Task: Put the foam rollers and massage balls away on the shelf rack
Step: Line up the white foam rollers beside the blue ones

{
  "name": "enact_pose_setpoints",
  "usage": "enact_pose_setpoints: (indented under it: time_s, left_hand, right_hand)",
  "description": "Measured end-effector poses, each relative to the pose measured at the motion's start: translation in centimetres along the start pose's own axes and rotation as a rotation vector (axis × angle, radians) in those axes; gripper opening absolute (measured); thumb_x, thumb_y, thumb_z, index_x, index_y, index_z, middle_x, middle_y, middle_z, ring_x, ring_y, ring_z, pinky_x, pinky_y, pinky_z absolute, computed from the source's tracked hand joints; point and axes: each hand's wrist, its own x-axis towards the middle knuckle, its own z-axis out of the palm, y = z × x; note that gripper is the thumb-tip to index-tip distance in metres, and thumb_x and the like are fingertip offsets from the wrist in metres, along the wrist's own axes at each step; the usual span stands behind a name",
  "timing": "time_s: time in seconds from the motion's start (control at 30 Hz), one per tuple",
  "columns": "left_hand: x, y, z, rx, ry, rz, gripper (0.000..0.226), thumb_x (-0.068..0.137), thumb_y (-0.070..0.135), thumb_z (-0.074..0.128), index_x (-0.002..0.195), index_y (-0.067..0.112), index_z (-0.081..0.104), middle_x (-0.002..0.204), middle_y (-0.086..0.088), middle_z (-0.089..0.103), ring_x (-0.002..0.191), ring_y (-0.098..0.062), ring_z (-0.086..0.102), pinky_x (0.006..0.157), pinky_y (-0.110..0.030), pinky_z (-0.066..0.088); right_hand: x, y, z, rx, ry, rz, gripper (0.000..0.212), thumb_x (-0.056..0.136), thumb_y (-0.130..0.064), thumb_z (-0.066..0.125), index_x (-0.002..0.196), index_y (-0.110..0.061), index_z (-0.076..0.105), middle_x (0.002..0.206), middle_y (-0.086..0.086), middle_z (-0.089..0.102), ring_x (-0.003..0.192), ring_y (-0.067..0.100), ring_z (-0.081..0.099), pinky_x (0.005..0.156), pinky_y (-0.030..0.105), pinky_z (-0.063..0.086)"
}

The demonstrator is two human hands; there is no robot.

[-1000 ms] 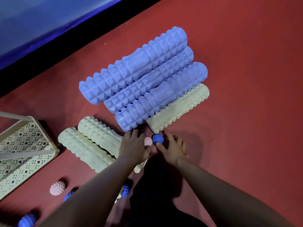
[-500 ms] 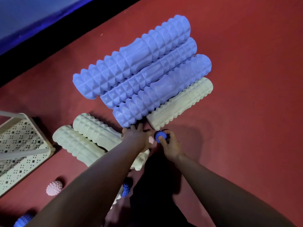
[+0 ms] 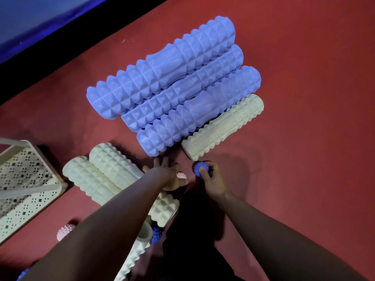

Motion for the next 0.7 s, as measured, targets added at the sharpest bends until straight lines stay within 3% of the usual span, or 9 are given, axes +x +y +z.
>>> enact_pose_setpoints:
  time_s: [0.17, 0.27, 0.43, 0.5, 0.6, 0.7]
  left_hand:
    - [0.0, -0.5, 1.6, 0.055, 0.14, 0.067, 0.071, 0.095, 0.072, 0.03, 0.153, 0.032, 0.022, 0.159, -0.007, 0.015, 0.148, -0.032, 0.01, 0.104, -0.061, 0.028]
    - [0.3, -0.7, 2.5, 0.082, 0.255, 0.144, 0.068, 0.097, 0.065, 0.036, 0.148, 0.021, 0.03, 0.152, -0.01, 0.029, 0.14, -0.03, 0.025, 0.106, -0.049, 0.034]
    - [1.9, -0.1, 3.8, 0.106, 0.036, 0.052, 0.08, 0.091, 0.07, 0.045, 0.156, 0.037, 0.013, 0.163, -0.005, 0.004, 0.145, -0.042, 0.013, 0.109, -0.055, 0.035]
    - [2.1, 0.2, 4.0, 0.159, -0.009, 0.073, 0.074, 0.088, 0.074, 0.042, 0.154, 0.048, 0.018, 0.167, -0.004, -0.003, 0.146, -0.046, 0.011, 0.108, -0.061, 0.034]
    - [2.9, -0.1, 4.9, 0.07, -0.006, 0.078, 0.088, 0.084, 0.073, 0.05, 0.157, 0.037, 0.016, 0.167, -0.008, -0.002, 0.148, -0.048, 0.007, 0.113, -0.066, 0.026]
    - [3.5, -0.8, 6.0, 0.023, 0.021, 0.123, 0.097, 0.078, 0.08, 0.04, 0.154, 0.024, 0.014, 0.162, -0.015, 0.005, 0.144, -0.052, 0.005, 0.113, -0.066, 0.022]
  right_hand:
    - [-0.2, -0.2, -0.1, -0.004, -0.015, -0.001, 0.01, 0.098, -0.043, 0.058, 0.103, -0.04, 0.05, 0.108, 0.0, 0.067, 0.109, 0.026, 0.061, 0.104, 0.046, 0.045]
    - [-0.6, -0.4, -0.1, 0.03, -0.037, -0.013, 0.008, 0.097, -0.042, 0.059, 0.099, -0.04, 0.051, 0.105, -0.003, 0.066, 0.104, 0.022, 0.063, 0.103, 0.045, 0.047]
    - [-1.2, -0.9, -0.5, 0.052, -0.048, -0.029, 0.008, 0.098, -0.038, 0.061, 0.101, -0.036, 0.054, 0.104, 0.0, 0.067, 0.098, 0.019, 0.062, 0.099, 0.041, 0.048]
    - [-1.3, -1.1, -0.6, 0.056, -0.048, -0.019, 0.014, 0.095, -0.045, 0.06, 0.103, -0.035, 0.054, 0.105, 0.001, 0.067, 0.096, 0.019, 0.062, 0.093, 0.039, 0.049]
    - [-1.5, -1.2, -0.3, 0.105, -0.053, 0.004, 0.008, 0.1, -0.036, 0.059, 0.104, -0.033, 0.053, 0.105, 0.002, 0.065, 0.091, 0.017, 0.058, 0.087, 0.037, 0.046]
    - [-1.8, -1.3, 0.0, 0.1, -0.051, 0.014, 0.019, 0.09, -0.049, 0.06, 0.102, -0.036, 0.055, 0.104, 0.0, 0.067, 0.09, 0.016, 0.059, 0.084, 0.039, 0.047]
